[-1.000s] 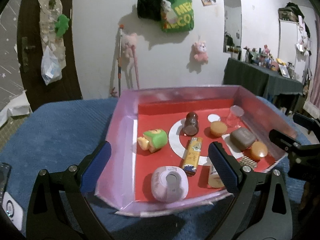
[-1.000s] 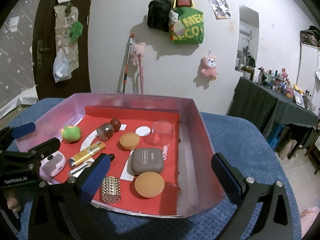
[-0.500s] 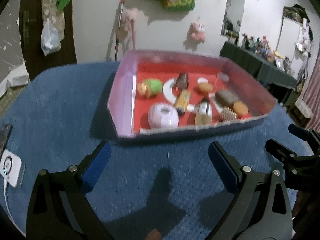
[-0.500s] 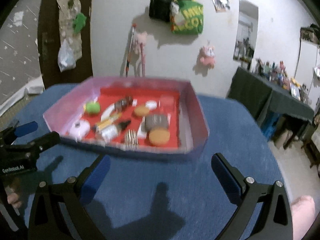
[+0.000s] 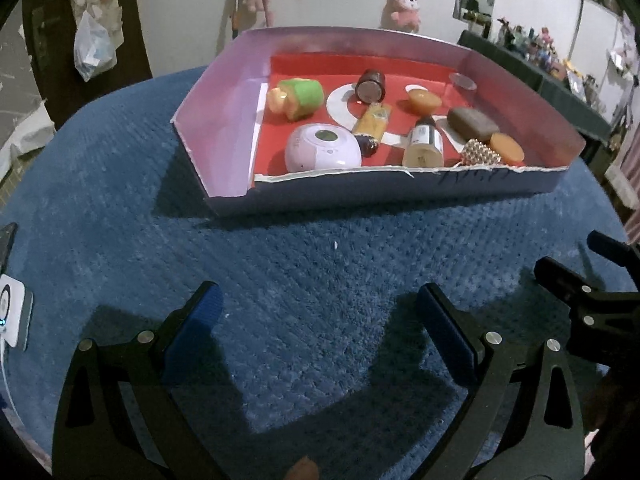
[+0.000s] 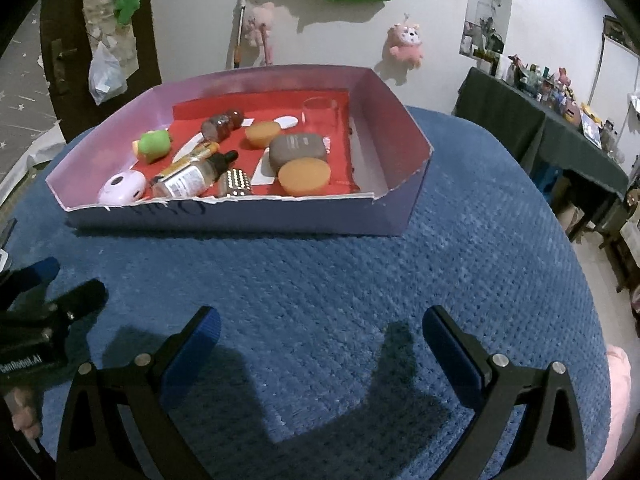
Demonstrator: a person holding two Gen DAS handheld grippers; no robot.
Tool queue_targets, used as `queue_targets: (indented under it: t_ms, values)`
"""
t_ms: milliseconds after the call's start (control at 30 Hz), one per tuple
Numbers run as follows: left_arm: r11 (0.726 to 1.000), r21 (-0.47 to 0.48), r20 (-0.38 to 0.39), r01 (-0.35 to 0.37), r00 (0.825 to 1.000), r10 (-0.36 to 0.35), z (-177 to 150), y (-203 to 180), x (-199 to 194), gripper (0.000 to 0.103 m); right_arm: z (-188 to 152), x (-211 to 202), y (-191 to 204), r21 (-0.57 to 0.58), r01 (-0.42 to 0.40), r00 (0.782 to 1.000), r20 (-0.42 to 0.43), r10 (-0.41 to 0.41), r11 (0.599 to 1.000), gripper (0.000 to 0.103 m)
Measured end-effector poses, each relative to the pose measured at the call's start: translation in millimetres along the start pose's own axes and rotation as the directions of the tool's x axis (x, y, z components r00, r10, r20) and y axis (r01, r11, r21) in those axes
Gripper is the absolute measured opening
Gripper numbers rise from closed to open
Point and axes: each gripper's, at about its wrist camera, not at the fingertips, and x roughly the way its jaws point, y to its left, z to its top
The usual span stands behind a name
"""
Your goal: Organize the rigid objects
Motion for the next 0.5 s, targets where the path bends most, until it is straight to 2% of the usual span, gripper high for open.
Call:
queue_targets:
  t_ms: [200,500]
  values:
    - [1.0,0.002,-0.01,-0.018,1.0,0.018,1.9,-1.7,2.1,0.103,-0.1,8.7,0.7,-0.003,0.013,0.999,-0.049,-0.013,1.0,0.103]
    - [1.0,-0.002,-0.005,-0.024,1.0,0.024,3.3,-2.1,3.7,0.103,-0.1,12.0,-4.7,0.029,-0.005,0.998,-0.07,0.007,1.0,0.103]
